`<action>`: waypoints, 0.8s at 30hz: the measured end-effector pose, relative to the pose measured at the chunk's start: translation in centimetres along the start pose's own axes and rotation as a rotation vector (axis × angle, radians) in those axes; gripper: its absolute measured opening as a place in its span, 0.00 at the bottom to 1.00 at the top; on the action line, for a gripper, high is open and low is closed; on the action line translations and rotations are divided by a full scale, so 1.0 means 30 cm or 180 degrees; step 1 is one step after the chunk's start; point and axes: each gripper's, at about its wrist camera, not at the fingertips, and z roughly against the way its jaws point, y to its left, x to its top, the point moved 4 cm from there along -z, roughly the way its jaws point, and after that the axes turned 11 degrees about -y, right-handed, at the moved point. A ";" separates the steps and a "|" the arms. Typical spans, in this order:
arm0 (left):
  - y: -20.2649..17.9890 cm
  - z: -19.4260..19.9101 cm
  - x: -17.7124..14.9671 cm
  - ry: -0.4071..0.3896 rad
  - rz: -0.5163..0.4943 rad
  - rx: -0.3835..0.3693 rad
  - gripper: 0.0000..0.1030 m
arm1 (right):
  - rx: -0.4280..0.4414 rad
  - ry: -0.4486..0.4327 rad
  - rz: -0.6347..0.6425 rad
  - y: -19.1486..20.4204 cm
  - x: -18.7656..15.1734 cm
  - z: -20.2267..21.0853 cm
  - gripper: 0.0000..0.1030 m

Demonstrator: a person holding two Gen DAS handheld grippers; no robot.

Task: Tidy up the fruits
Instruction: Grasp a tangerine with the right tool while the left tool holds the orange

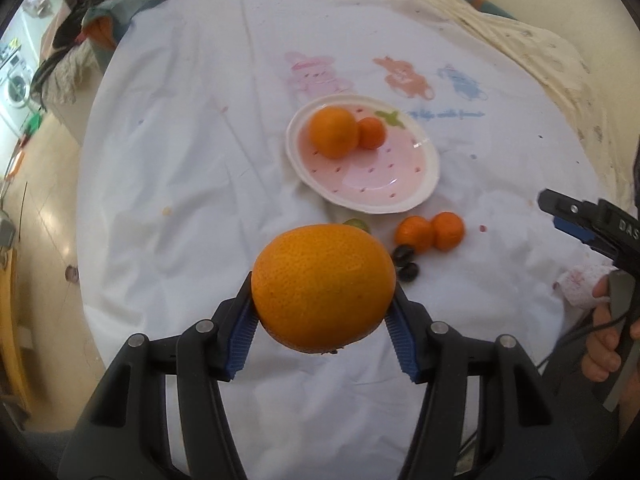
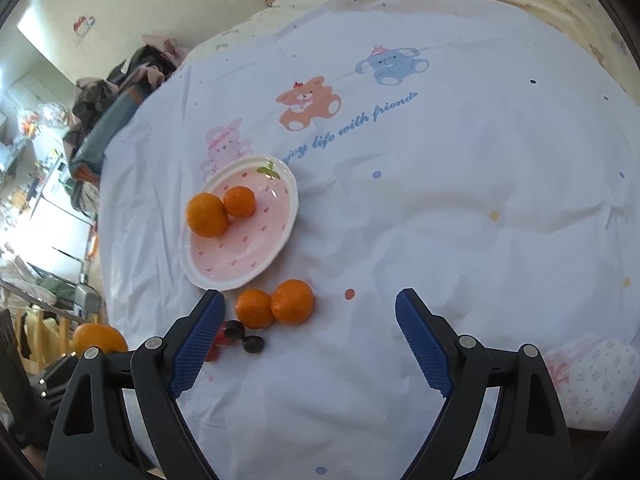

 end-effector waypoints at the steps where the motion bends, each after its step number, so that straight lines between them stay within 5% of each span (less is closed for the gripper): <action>1: 0.010 -0.010 -0.006 0.0029 0.0043 -0.0003 0.53 | -0.0038 0.0024 0.0032 -0.002 -0.001 -0.009 0.87; 6: 0.035 -0.044 -0.029 0.0149 0.0229 -0.0040 0.53 | -0.0271 0.0336 0.0533 0.001 -0.005 -0.087 0.87; 17: 0.052 -0.070 -0.034 0.0259 0.0334 -0.0035 0.53 | -0.0189 0.0957 0.1864 0.166 -0.122 -0.305 0.84; 24: 0.048 -0.069 -0.033 0.0250 0.0309 -0.0034 0.53 | -0.0177 0.1175 0.2175 0.192 -0.167 -0.382 0.73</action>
